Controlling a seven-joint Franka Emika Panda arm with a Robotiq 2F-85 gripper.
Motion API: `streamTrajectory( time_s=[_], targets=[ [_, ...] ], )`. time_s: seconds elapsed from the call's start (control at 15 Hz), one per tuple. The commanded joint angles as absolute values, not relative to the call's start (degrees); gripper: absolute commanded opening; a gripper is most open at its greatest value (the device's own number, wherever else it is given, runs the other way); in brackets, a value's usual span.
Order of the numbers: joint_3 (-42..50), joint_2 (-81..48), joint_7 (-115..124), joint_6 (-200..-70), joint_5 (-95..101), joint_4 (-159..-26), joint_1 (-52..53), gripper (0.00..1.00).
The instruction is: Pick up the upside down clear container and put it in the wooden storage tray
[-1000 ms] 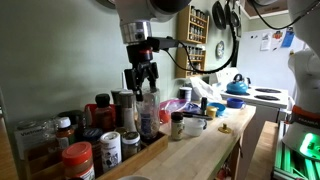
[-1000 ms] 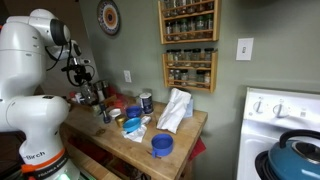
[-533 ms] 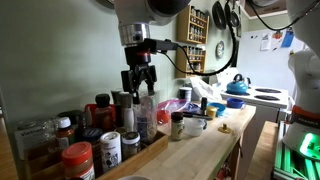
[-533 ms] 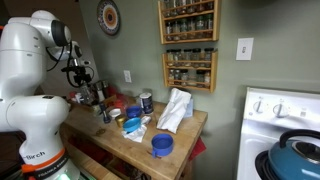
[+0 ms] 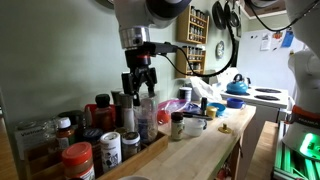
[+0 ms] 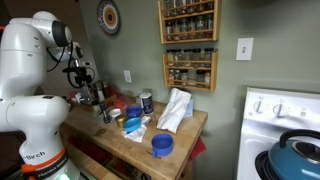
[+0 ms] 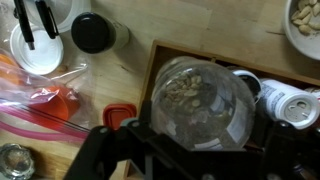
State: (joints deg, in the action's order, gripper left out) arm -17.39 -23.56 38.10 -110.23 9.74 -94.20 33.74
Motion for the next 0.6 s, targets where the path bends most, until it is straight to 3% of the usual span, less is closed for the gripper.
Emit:
streamTrajectory(
  time_s=[0.0,0.07,0.53],
  targets=[
    [-16.6,-23.8,37.8,-112.3,9.1,-94.7,34.4,0.64],
    [-16.6,-23.9,37.8,-112.3,8.8,-94.7,34.3,0.97],
    [-17.2,-17.4,39.0,-112.1,8.9,-97.9,34.7,1.0]
  ],
)
